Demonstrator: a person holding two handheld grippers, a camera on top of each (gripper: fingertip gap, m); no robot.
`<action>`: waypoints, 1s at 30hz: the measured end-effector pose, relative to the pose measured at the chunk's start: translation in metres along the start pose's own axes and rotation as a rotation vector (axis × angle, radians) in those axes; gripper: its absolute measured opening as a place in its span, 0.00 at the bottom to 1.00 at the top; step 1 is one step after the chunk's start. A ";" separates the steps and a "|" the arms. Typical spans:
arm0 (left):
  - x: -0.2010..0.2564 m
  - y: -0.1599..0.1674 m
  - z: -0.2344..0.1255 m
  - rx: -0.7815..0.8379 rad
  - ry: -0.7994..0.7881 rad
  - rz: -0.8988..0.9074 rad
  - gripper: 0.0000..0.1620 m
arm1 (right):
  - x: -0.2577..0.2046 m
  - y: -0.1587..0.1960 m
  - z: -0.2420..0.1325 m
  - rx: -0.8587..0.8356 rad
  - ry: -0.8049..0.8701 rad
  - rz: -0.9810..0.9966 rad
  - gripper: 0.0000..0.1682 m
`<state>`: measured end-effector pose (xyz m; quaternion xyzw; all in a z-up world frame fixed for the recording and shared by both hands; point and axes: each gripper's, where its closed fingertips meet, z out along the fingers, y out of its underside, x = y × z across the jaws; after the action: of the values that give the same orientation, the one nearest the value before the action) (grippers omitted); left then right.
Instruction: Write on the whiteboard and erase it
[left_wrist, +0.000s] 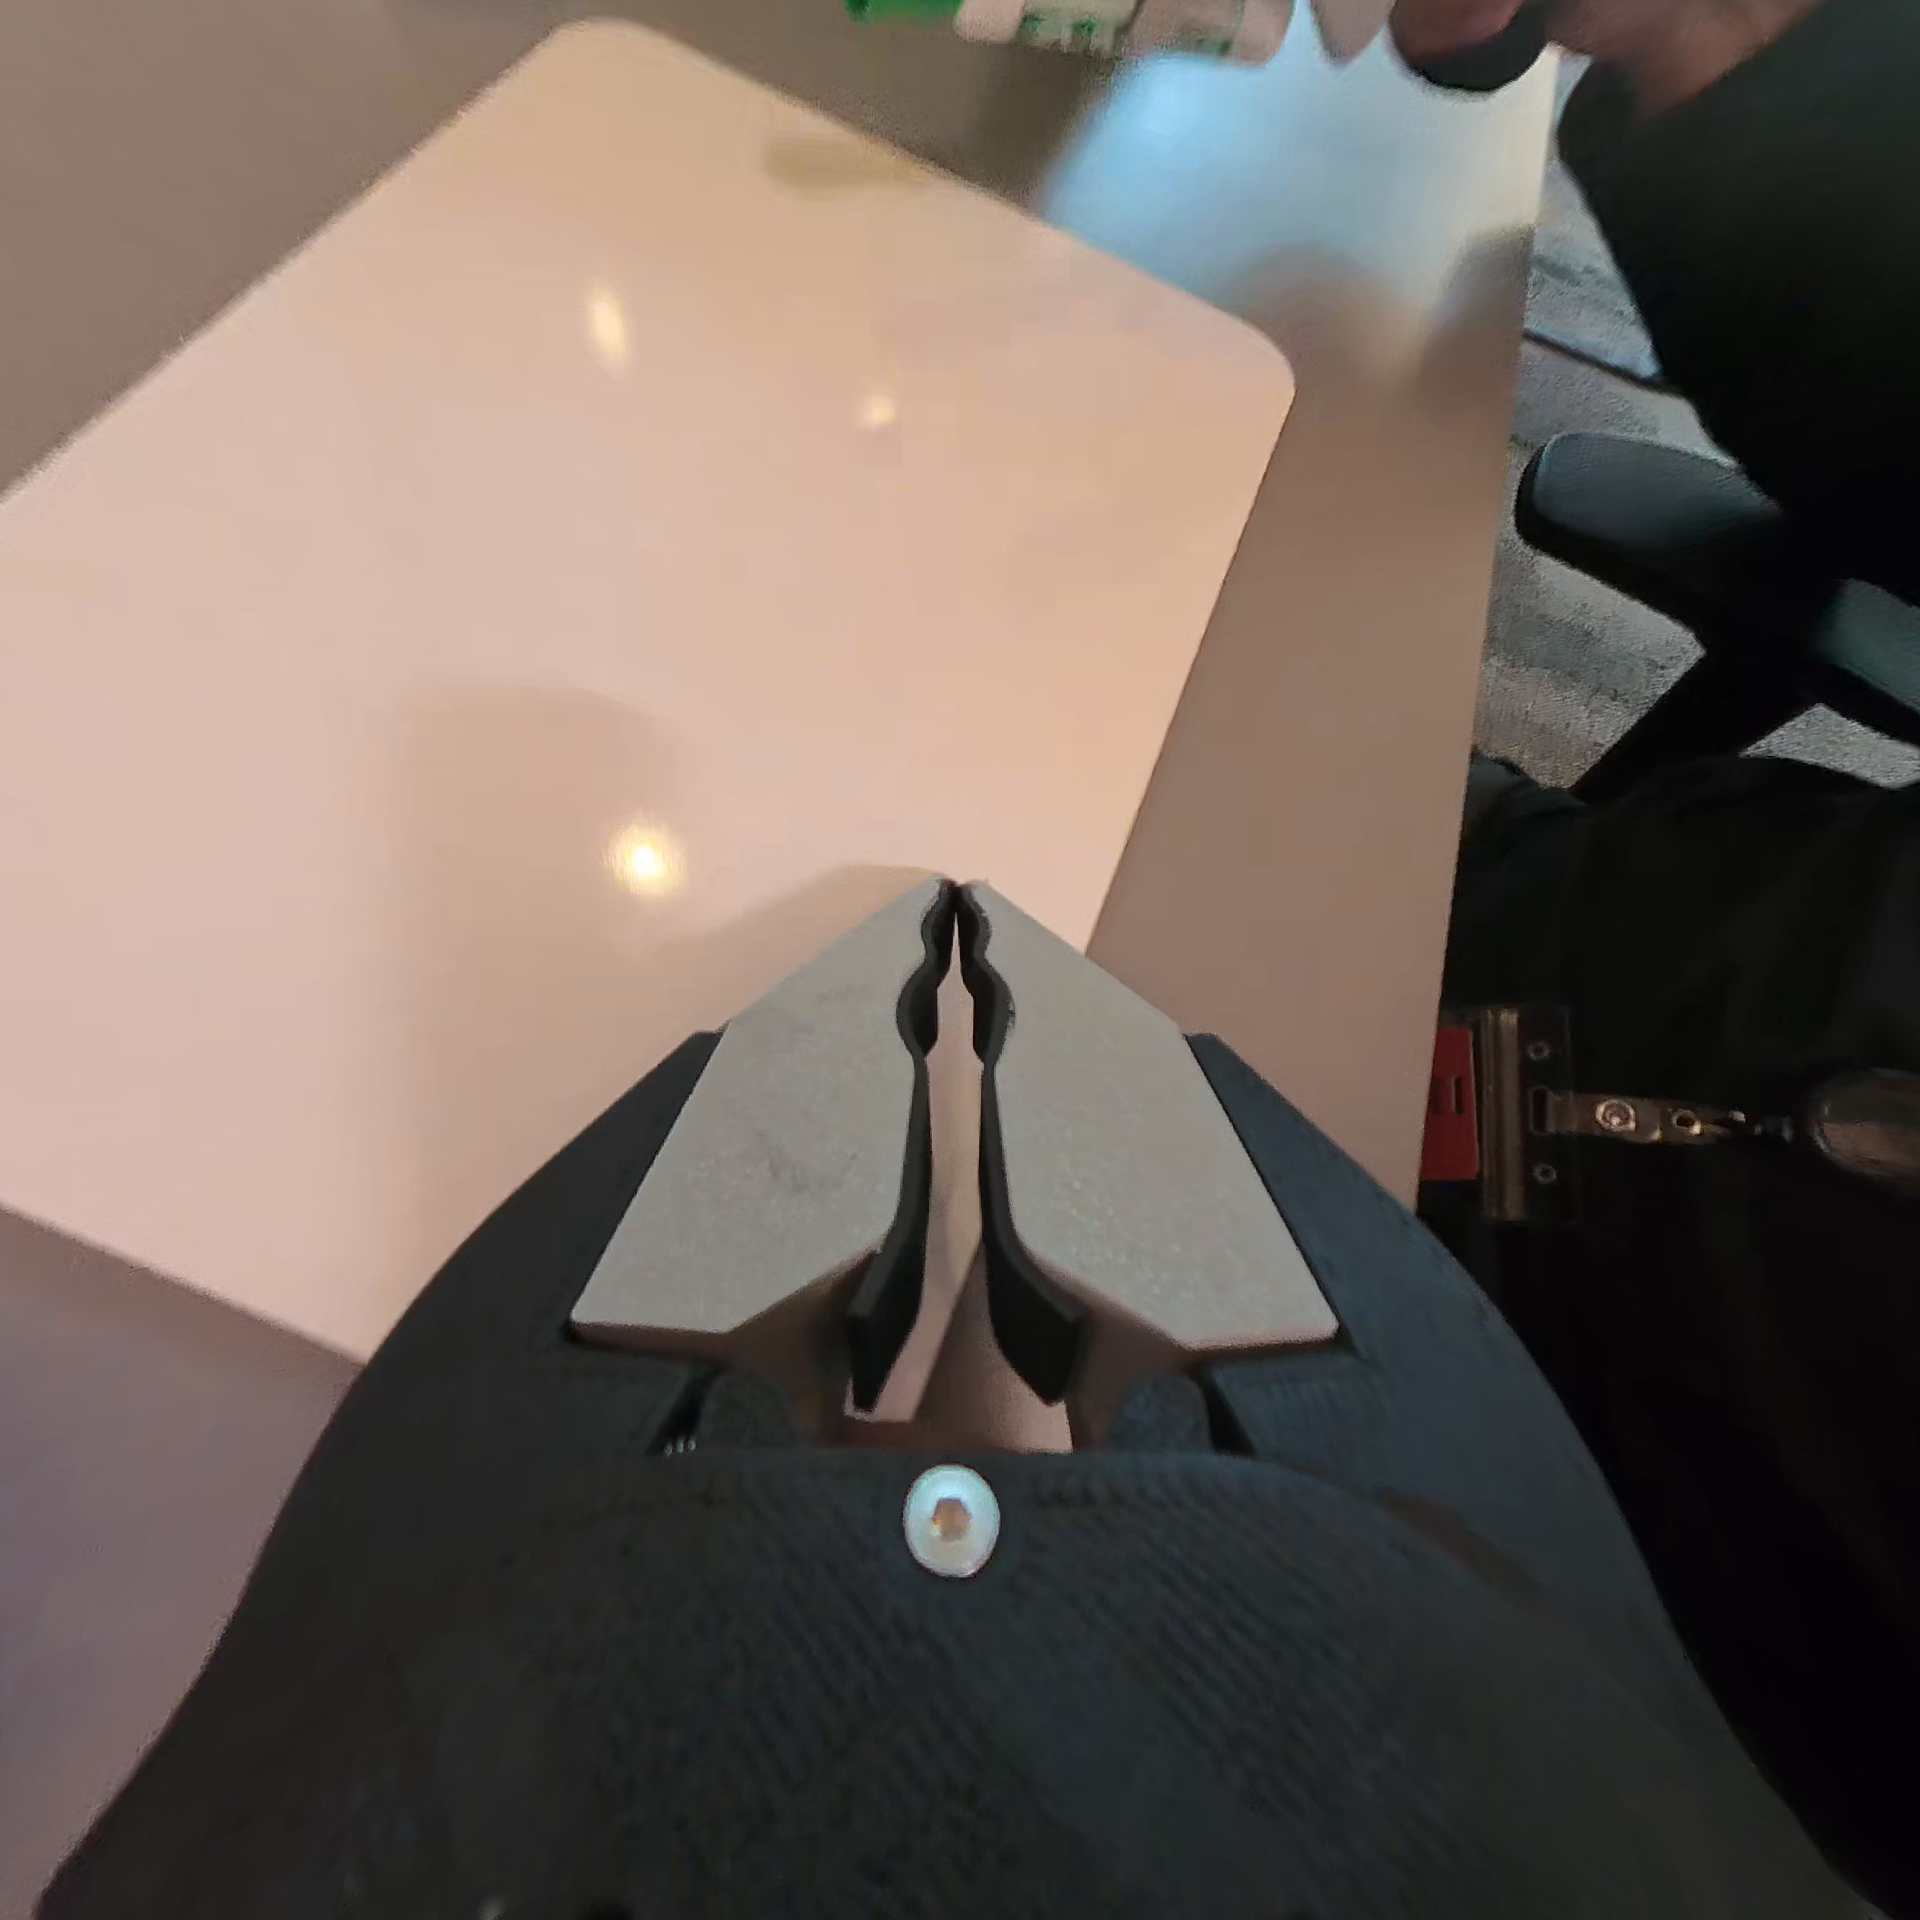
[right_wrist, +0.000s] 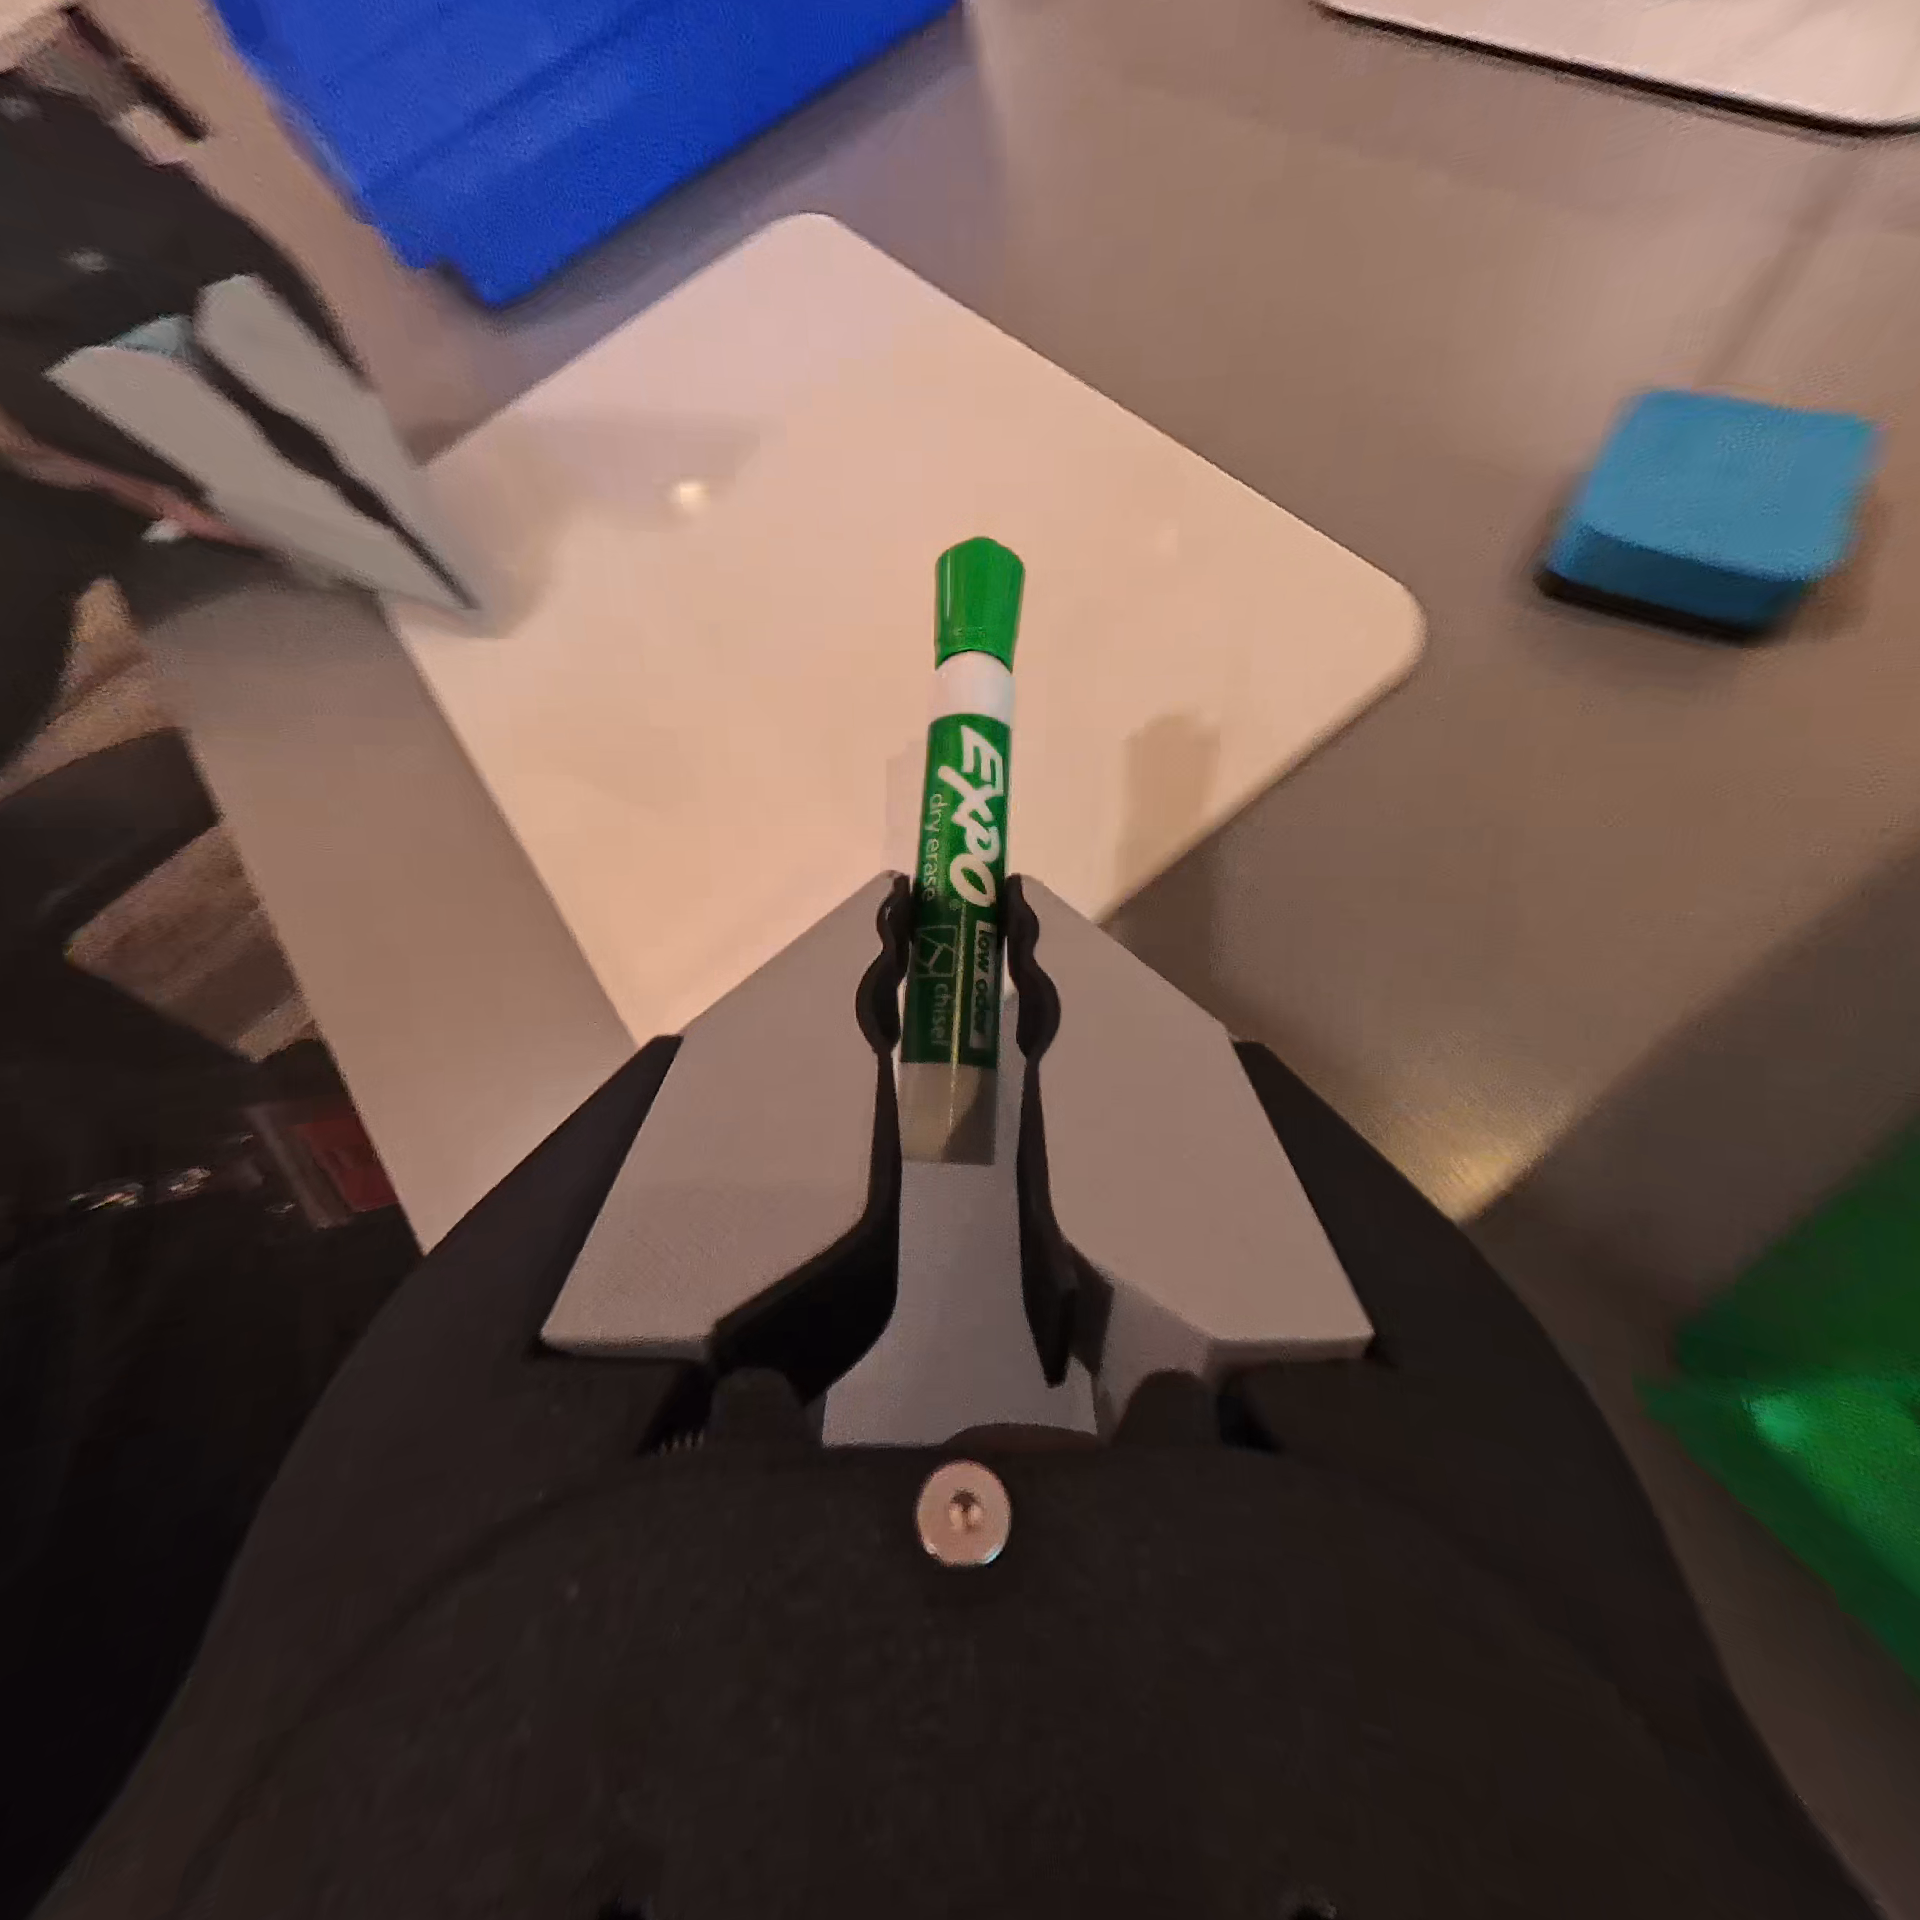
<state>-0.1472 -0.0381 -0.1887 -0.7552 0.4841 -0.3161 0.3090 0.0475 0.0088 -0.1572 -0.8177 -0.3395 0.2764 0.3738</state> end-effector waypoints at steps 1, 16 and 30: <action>-0.001 -0.009 0.003 0.011 0.009 0.013 0.00 | -0.008 -0.005 0.006 0.002 -0.034 -0.027 0.09; -0.043 -0.060 0.043 -0.066 -0.084 0.513 0.27 | -0.055 -0.028 0.082 -0.183 -0.365 -0.208 0.09; -0.042 -0.054 0.060 -0.038 -0.100 0.565 0.10 | -0.059 -0.031 0.086 -0.122 -0.468 -0.162 0.09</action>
<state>-0.0852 0.0285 -0.1908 -0.6104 0.6654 -0.1710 0.3942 -0.0608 0.0155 -0.1699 -0.7227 -0.4972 0.4062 0.2561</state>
